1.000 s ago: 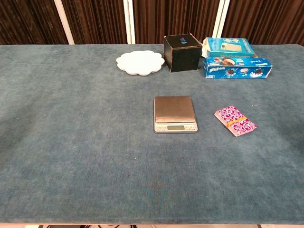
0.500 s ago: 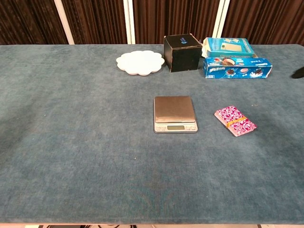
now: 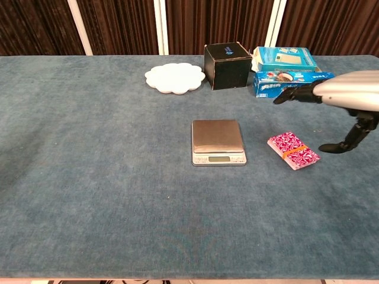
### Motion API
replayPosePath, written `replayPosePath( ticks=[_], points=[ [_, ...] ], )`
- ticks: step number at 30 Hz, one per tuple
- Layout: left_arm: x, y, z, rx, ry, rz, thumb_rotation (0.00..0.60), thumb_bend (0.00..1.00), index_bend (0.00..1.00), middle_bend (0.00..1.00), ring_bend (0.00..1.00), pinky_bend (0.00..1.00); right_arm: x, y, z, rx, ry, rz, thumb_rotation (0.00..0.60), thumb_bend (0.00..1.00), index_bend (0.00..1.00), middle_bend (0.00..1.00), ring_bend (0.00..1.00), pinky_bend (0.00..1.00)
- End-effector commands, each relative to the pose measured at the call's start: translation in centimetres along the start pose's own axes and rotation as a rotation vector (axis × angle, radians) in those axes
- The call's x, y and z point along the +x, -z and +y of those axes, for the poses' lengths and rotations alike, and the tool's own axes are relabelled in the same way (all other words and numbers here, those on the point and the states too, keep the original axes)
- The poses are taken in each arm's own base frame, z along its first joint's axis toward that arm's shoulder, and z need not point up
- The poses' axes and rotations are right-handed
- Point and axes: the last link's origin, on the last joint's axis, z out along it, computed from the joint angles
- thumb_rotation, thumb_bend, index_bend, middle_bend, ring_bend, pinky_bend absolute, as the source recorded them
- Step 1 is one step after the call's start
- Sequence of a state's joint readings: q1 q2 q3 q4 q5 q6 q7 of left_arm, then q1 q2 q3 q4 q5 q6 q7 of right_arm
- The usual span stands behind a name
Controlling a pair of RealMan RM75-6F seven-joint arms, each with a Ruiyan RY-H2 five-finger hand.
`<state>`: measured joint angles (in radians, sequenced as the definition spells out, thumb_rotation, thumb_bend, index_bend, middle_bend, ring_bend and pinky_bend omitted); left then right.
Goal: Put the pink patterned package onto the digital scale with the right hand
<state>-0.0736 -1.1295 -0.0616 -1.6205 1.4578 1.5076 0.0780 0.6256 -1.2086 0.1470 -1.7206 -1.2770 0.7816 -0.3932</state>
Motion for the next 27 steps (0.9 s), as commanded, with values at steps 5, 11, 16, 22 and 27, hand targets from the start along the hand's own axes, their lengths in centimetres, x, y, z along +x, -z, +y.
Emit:
replayPosePath(
  ticks=[5,11,16,22,27],
  points=[
    [0.0,0.0,0.0,0.005,0.0,-0.004,0.6,0.65,0.03,0.0,0.0,0.0,-1.6,-1.9,0.0,-0.008,0.059,-0.12,0.6,0.39,0.0,0.02,0.0,0.0],
    [-0.1,0.0,0.0,0.003,-0.005,-0.004,0.6,0.65,0.03,0.0,0.0,0.0,-2.2,-2.8,0.4,-0.023,0.109,-0.17,0.6,0.39,0.0,0.02,0.0,0.0],
    [-0.1,0.0,0.0,0.007,-0.009,-0.002,0.6,0.65,0.03,0.0,0.0,0.0,-3.0,-3.8,0.3,-0.044,0.119,-0.183,0.6,0.39,0.0,0.02,0.0,0.0],
    [-0.1,0.0,0.0,0.012,-0.01,0.0,0.6,0.65,0.03,0.0,0.0,0.0,-3.4,-4.6,0.2,-0.053,0.114,-0.185,0.6,0.39,0.0,0.02,0.0,0.0],
    [-0.1,0.0,0.0,0.016,-0.008,0.003,0.6,0.65,0.03,0.0,0.0,0.0,-3.6,-5.3,0.2,-0.059,0.111,-0.177,0.6,0.39,0.0,0.07,0.06,0.0]
  ],
)
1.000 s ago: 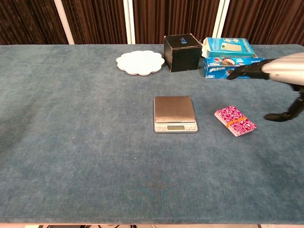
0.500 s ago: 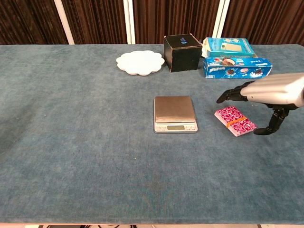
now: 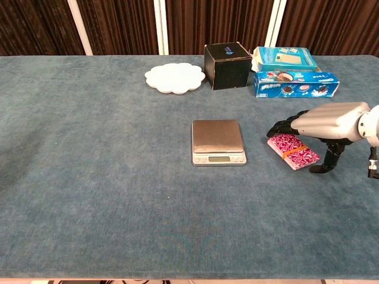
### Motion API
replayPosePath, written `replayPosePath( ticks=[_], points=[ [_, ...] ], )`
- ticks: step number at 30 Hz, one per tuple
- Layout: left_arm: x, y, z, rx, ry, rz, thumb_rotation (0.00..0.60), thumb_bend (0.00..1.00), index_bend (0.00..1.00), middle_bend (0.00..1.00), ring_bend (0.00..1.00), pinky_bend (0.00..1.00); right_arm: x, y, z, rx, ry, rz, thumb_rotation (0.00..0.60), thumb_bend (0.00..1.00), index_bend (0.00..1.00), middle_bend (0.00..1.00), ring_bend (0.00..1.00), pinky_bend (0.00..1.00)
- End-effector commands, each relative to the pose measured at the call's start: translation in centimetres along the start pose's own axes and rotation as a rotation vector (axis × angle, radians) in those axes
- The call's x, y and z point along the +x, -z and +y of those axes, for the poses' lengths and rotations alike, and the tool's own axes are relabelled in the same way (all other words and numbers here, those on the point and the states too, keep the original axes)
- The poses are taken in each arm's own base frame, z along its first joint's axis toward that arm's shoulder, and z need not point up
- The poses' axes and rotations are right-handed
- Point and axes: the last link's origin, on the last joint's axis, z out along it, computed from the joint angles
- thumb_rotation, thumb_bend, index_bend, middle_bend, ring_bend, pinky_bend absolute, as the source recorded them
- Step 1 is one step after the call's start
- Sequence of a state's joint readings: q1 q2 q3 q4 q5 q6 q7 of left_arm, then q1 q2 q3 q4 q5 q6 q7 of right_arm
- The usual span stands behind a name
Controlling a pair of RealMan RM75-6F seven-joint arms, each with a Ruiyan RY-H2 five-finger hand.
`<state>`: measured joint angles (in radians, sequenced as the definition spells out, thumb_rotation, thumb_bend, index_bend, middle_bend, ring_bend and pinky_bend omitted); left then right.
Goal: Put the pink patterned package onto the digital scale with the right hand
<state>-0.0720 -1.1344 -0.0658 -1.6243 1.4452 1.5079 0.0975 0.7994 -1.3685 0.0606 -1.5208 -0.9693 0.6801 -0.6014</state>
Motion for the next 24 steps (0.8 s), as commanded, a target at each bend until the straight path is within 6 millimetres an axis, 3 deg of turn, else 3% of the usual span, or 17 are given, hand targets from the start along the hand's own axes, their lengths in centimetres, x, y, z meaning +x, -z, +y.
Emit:
replayPosePath(
  ticks=[1,6,12,18,24],
  points=[
    [0.0,0.0,0.0,0.006,0.003,0.003,0.6,0.65,0.03,0.0,0.0,0.0,-0.1,-0.4,-0.1,-0.002,-0.007,0.005,0.6,0.39,0.0,0.11,0.09,0.0],
    [0.0,0.0,-0.1,0.017,0.011,0.003,0.6,0.65,0.03,0.0,0.0,0.0,0.0,-0.7,-0.2,-0.001,-0.012,0.02,0.6,0.39,0.0,0.29,0.26,0.0],
    [0.0,0.0,-0.1,0.019,0.013,0.002,0.6,0.65,0.03,0.0,0.0,0.0,-0.2,-0.9,0.0,-0.005,-0.007,0.023,0.6,0.39,0.04,0.4,0.37,0.01],
    [0.0,0.0,0.0,0.022,0.016,0.006,0.6,0.65,0.03,0.0,0.0,0.0,0.9,-0.7,-0.3,0.008,-0.008,0.059,0.6,0.39,0.05,0.41,0.38,0.01],
    [0.0,0.0,0.0,0.026,0.021,0.008,0.6,0.65,0.03,0.0,0.0,0.0,3.7,-0.8,-1.5,0.04,-0.007,0.103,0.6,0.39,0.05,0.41,0.38,0.01]
  ],
)
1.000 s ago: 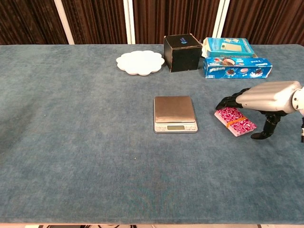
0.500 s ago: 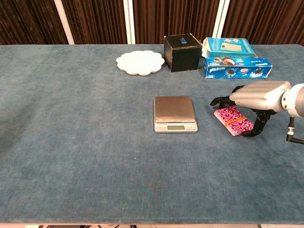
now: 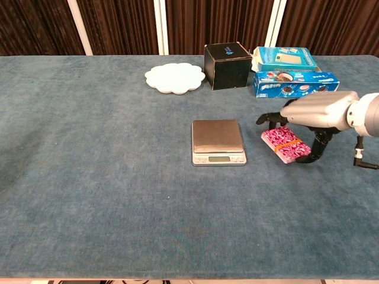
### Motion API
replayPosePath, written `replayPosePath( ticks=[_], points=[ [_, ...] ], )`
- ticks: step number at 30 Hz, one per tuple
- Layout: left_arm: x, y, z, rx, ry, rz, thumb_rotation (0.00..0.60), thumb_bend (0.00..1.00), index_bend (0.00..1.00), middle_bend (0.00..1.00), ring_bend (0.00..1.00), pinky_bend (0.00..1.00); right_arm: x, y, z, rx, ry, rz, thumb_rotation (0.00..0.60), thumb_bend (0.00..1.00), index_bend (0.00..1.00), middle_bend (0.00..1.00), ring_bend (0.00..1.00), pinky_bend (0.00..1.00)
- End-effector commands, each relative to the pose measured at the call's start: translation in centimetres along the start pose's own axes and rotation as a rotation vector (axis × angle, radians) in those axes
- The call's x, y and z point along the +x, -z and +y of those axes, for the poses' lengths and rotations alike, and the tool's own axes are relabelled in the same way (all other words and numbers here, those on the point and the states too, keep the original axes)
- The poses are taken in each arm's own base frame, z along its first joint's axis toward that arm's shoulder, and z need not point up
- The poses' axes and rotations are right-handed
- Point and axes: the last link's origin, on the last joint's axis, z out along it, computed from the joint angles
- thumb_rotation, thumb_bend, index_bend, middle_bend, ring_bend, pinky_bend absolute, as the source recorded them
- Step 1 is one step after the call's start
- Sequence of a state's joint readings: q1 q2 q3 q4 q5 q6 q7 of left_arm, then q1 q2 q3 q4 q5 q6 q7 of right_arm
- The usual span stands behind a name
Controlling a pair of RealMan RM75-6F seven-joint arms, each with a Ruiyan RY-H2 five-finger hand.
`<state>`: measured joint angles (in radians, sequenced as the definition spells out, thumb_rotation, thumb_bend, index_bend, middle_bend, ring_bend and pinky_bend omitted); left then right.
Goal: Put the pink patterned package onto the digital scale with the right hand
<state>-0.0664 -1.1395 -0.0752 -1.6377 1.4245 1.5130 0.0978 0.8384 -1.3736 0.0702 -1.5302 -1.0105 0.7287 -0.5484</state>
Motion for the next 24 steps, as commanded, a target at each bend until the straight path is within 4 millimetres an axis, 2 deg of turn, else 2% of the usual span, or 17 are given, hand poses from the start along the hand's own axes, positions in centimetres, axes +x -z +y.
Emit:
replayPosePath(
  ticks=[1,10,13,19,24],
  points=[
    [0.0,0.0,0.0,0.001,0.002,0.0,0.6,0.65,0.03,0.0,0.0,0.0,1.9,-0.4,-1.0,0.02,-0.005,0.021,0.6,0.39,0.05,0.41,0.38,0.01],
    [0.1,0.0,0.0,0.003,0.017,0.003,0.6,0.65,0.03,0.0,0.0,0.0,5.6,-2.0,-5.2,0.076,-0.067,0.04,0.6,0.39,0.05,0.41,0.38,0.01],
    [0.1,0.0,-0.1,0.004,0.022,-0.001,0.6,0.65,0.03,0.0,0.0,0.0,6.7,-2.9,-7.2,0.091,-0.06,0.065,0.6,0.39,0.05,0.41,0.38,0.01],
    [0.1,0.1,-0.3,0.017,0.033,-0.004,0.6,0.65,0.03,0.0,0.0,0.0,7.2,-4.7,-9.9,0.076,-0.043,0.053,0.6,0.39,0.05,0.41,0.38,0.01],
    [0.3,0.1,-0.5,0.027,0.046,0.002,0.6,0.65,0.03,0.0,0.0,0.0,7.0,-5.7,-11.1,0.062,-0.034,0.029,0.6,0.39,0.05,0.41,0.38,0.01]
  ],
)
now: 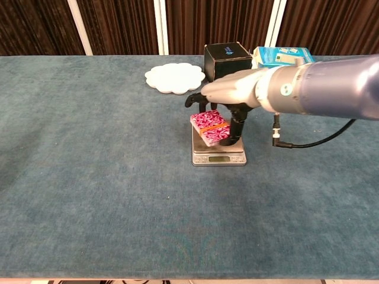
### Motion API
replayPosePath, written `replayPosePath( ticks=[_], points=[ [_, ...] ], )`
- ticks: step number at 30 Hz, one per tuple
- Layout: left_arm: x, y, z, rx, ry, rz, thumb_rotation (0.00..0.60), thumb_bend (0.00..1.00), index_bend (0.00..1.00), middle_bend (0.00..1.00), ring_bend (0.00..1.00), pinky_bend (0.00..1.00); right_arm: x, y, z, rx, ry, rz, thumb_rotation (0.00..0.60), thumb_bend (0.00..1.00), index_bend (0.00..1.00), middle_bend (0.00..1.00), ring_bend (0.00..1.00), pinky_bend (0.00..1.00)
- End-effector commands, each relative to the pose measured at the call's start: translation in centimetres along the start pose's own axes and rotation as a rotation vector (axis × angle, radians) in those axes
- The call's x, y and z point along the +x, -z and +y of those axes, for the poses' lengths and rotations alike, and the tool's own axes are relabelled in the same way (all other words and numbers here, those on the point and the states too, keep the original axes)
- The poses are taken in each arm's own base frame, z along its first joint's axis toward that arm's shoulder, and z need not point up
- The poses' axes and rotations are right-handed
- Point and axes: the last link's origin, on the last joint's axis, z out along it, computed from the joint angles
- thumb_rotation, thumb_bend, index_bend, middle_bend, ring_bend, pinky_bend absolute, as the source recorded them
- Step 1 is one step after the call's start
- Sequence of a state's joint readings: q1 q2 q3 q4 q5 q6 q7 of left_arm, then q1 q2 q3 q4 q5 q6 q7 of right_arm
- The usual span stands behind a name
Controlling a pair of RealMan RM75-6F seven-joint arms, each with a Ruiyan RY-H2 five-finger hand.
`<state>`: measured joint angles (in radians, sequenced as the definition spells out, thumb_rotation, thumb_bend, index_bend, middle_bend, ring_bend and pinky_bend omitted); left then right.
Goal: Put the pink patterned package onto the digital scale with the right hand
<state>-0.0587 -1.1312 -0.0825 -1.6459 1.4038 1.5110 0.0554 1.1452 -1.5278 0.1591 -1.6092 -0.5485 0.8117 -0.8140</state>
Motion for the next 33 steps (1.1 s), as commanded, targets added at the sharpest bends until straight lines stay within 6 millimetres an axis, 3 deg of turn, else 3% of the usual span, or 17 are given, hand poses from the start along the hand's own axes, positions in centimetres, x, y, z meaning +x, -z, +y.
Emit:
replayPosePath(
  ticks=[1,11,13,17,19,23,29,33],
  points=[
    [0.1,0.0,-0.1,0.001,0.003,0.002,0.6,0.65,0.03,0.0,0.0,0.0,-0.1,-1.0,-0.9,-0.014,0.016,-0.009,0.6,0.39,0.05,0.41,0.38,0.01],
    [0.2,-0.1,-0.2,0.002,0.006,0.004,0.6,0.65,0.04,0.0,0.0,0.0,0.0,-2.5,-1.1,-0.049,0.009,-0.013,0.6,0.39,0.05,0.41,0.32,0.01],
    [0.2,-0.1,-0.2,0.002,0.006,0.004,0.6,0.65,0.04,0.0,0.0,0.0,0.1,-2.6,-1.0,-0.054,0.01,-0.016,0.6,0.39,0.05,0.36,0.27,0.01],
    [0.2,0.0,-0.2,0.001,0.004,0.005,0.6,0.65,0.04,0.0,0.0,0.0,-0.2,-2.4,-0.5,-0.064,0.015,-0.057,0.6,0.39,0.01,0.13,0.06,0.0],
    [0.2,0.0,-0.2,0.0,0.002,0.006,0.6,0.65,0.04,0.0,0.0,0.0,-0.2,-2.3,-0.3,-0.07,0.025,-0.075,0.6,0.39,0.0,0.06,0.01,0.0],
    [0.2,0.1,-0.2,0.0,-0.001,0.007,0.6,0.65,0.04,0.0,0.0,0.0,-0.1,-2.1,0.2,-0.086,0.026,-0.095,0.6,0.39,0.0,0.0,0.0,0.0],
    [0.2,0.0,-0.1,0.001,-0.006,0.007,0.6,0.65,0.04,0.0,0.0,0.0,0.3,-1.6,0.9,-0.107,0.031,-0.111,0.6,0.39,0.0,0.0,0.0,0.0],
    [0.2,0.1,-0.1,0.002,-0.007,0.008,0.6,0.65,0.04,0.0,0.0,0.0,1.2,-0.2,1.4,-0.111,0.052,-0.109,0.6,0.39,0.0,0.0,0.0,0.0]
  ],
)
